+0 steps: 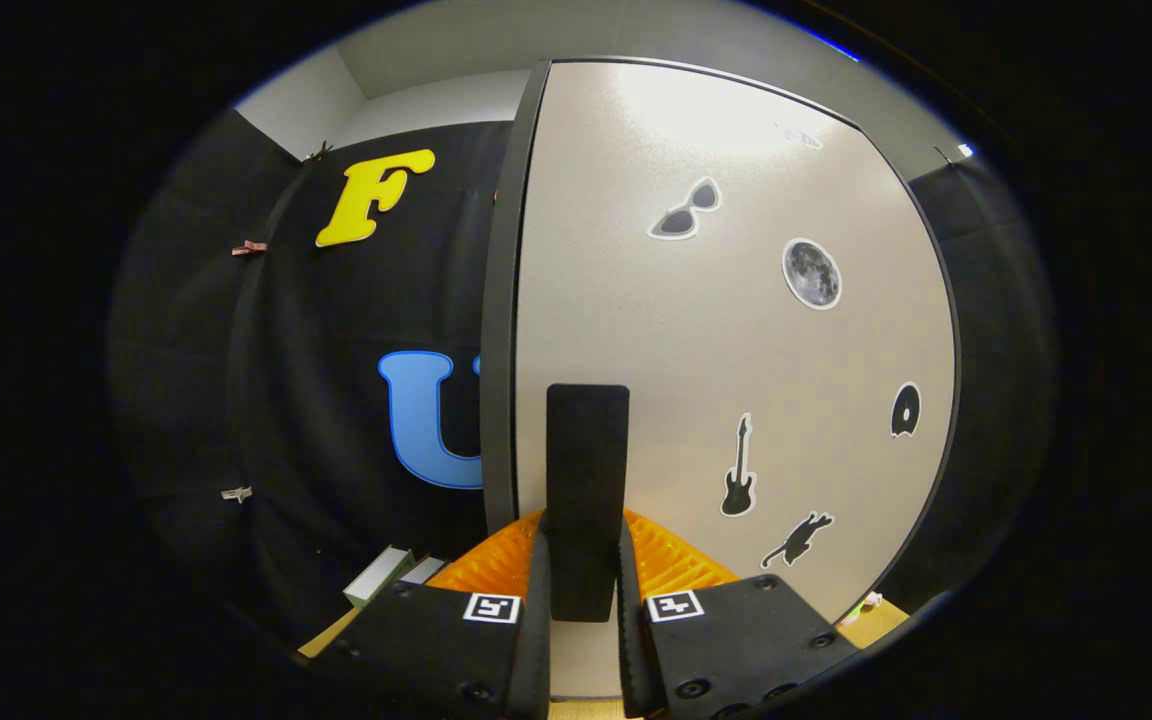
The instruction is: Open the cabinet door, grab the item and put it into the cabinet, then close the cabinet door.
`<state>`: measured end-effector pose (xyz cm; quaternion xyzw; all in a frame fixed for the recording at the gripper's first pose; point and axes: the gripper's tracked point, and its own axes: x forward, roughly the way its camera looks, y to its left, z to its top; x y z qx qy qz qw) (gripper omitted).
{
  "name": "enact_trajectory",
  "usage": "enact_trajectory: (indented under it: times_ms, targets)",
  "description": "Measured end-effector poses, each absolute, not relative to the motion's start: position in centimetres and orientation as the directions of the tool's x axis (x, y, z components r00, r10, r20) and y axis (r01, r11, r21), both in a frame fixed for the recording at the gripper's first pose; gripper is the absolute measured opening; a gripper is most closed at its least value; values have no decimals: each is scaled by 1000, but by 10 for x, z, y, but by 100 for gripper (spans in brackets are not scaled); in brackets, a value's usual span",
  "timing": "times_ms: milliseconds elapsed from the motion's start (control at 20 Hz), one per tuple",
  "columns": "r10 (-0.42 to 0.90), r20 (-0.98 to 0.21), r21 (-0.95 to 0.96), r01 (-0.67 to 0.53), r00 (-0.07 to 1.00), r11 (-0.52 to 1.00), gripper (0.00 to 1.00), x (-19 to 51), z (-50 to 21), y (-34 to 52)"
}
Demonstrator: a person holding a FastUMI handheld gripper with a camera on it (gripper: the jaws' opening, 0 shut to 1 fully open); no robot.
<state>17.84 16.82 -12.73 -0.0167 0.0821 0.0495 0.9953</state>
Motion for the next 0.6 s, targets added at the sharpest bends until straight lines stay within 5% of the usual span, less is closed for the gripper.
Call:
enact_trajectory:
  times_ms: [200, 250, 600]
  targets:
    - [119, -162, -26, -125, 980, 992, 21, 173, -126, 168]
    - [123, -161, -29, -129, 979, 991, 13, 172, -125, 168]
    - [203, -162, -2, -206, 966, 979, 12, 145, -119, 166]
